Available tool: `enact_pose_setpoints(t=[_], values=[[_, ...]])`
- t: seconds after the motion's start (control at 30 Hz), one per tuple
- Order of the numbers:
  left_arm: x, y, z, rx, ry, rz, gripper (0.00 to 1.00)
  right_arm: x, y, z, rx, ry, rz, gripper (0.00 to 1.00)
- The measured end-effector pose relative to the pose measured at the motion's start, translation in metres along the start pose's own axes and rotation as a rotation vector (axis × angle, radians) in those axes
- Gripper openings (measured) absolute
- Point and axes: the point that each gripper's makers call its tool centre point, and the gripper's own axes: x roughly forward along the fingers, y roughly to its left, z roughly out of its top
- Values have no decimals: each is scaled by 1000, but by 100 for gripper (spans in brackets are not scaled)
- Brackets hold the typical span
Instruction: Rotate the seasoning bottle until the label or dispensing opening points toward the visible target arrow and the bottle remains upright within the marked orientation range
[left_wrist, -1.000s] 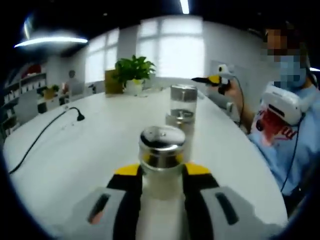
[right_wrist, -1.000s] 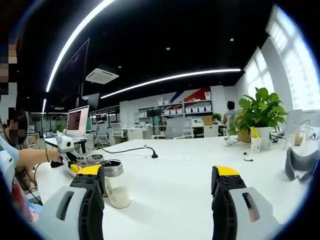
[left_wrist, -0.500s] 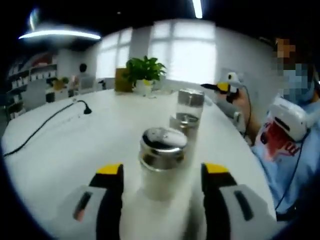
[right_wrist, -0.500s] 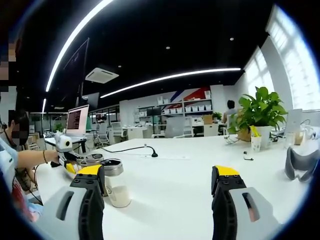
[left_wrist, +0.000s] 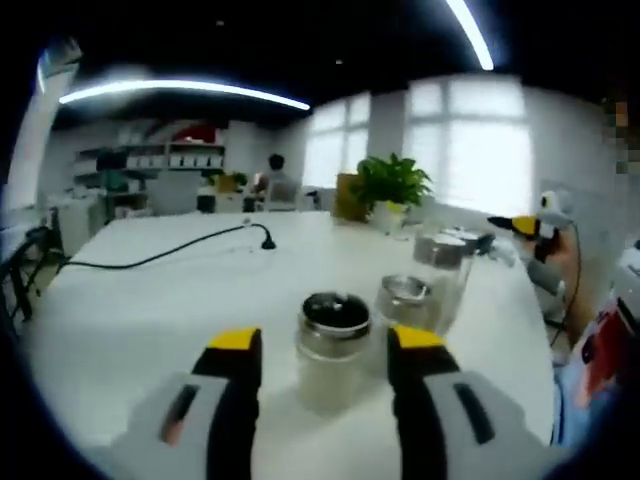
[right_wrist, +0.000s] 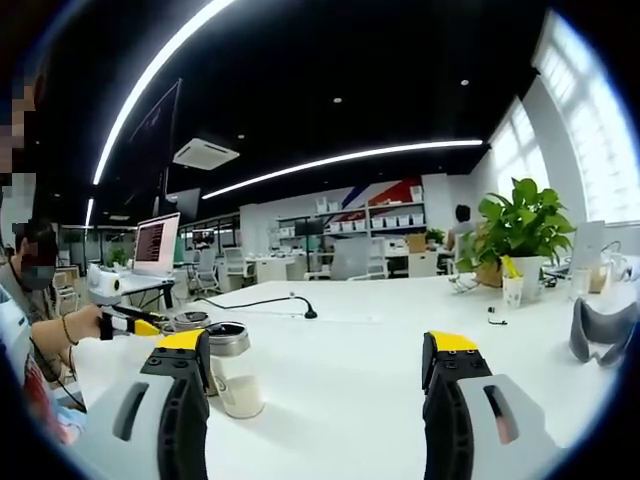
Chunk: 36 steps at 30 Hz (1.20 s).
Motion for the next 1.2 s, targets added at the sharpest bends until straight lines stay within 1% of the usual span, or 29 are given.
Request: enact_pose_setpoints(t=[0.07, 0.13, 0.23, 0.27, 0.33, 0.37, 0.43, 0.5, 0.73, 0.83, 0.9, 0.97, 1.03, 1.1, 1.17, 1.2], values=[[2, 1, 1, -3, -6, 17, 52, 0, -1, -1, 4, 3, -4, 90], [6, -1, -1, -23, 1, 10, 52, -1, -1, -1, 2, 1, -7, 90], [12, -3, -5, -26, 8, 12, 50, -2, -2, 2, -2, -5, -9, 90], [13, -3, -5, -28, 7, 16, 48, -2, -3, 2, -2, -7, -9, 90], [15, -3, -4, -27, 0, 21, 38, -2, -3, 2, -1, -6, -10, 90], [16, -6, -3, -39, -3, 13, 35, -2, -4, 1, 1, -5, -11, 90], [18, -7, -4, -44, -4, 29, 35, -3, -5, 1, 3, -4, -15, 90], [18, -7, -4, -41, -3, 28, 35, -3, -6, 1, 3, -2, -17, 90], [18, -9, -4, -38, 12, 0, 34, -3, -6, 0, 4, 1, -15, 90], [17, -10, -5, -23, 32, -40, 34, -3, -6, -1, 5, 5, -13, 90], [18, -12, -5, -22, 48, -83, 34, -3, -6, -1, 5, 5, -14, 90], [18, -12, -5, -4, 62, -129, 34, -3, -6, -1, 6, 6, -16, 90], [19, -11, -5, 0, 61, -161, 34, -3, -7, -1, 6, 3, -14, 90], [20, -8, -5, -6, 55, -184, 34, -3, -5, 5, 11, -31, 4, 90], [20, -10, -4, 31, 63, -244, 34, -5, -2, 8, 19, -48, 15, 90], [20, -10, -4, 25, 70, -268, 34, -5, -2, 9, 16, -52, 14, 90]])
